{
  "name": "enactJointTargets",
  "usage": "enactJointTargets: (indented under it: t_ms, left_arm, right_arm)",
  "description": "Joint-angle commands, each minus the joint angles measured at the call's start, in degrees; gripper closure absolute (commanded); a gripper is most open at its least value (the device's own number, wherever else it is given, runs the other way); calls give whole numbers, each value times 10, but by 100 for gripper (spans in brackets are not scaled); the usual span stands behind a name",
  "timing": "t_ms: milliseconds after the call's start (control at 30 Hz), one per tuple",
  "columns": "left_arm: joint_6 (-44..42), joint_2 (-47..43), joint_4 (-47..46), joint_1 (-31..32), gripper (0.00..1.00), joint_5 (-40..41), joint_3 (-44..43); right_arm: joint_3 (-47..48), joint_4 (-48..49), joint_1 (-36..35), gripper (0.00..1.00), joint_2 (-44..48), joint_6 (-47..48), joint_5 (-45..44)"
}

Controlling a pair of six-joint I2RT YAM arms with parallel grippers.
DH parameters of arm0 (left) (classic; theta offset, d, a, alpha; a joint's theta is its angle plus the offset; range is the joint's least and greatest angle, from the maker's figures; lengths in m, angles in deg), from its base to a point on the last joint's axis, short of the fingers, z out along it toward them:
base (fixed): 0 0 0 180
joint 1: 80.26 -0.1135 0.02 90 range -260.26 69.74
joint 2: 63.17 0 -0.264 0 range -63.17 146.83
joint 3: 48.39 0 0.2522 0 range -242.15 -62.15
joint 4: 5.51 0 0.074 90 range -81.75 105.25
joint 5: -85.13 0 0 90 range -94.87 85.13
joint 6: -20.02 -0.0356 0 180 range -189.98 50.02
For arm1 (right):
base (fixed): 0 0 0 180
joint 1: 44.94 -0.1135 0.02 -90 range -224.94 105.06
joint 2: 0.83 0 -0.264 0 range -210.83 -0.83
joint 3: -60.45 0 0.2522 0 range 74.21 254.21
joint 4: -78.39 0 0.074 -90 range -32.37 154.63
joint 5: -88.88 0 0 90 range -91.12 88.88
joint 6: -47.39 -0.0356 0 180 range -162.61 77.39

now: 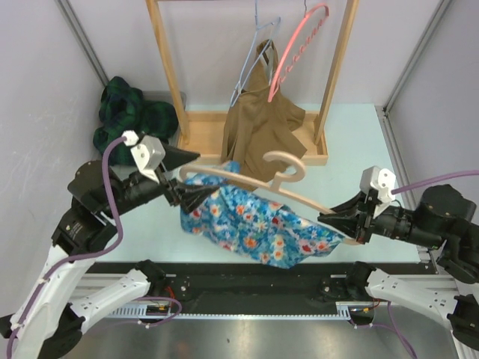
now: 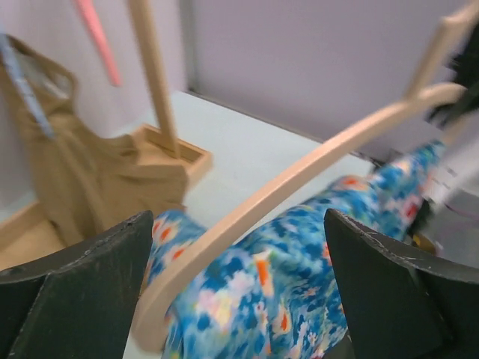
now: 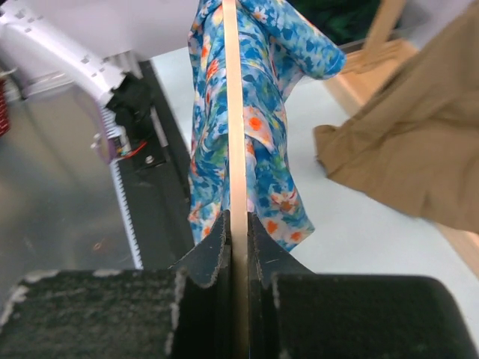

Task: Place the skirt on the hanger
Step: Pass the hanger from the left arm to the right

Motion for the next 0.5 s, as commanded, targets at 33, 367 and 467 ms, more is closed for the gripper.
enactJointTargets:
  t_ms: [33,367,467]
  left_arm:
    - [28,31,-120,-2,0,227,-7]
    - [55,9,-170,-2,0,427,46]
    - [61,0,-174,-2,0,426,64]
  right_arm:
    - [33,38,3,100,16,-5,-127]
    - [16,21,-6,100,49,1,-321]
    - [12,50,-14,100,71,-4,-381]
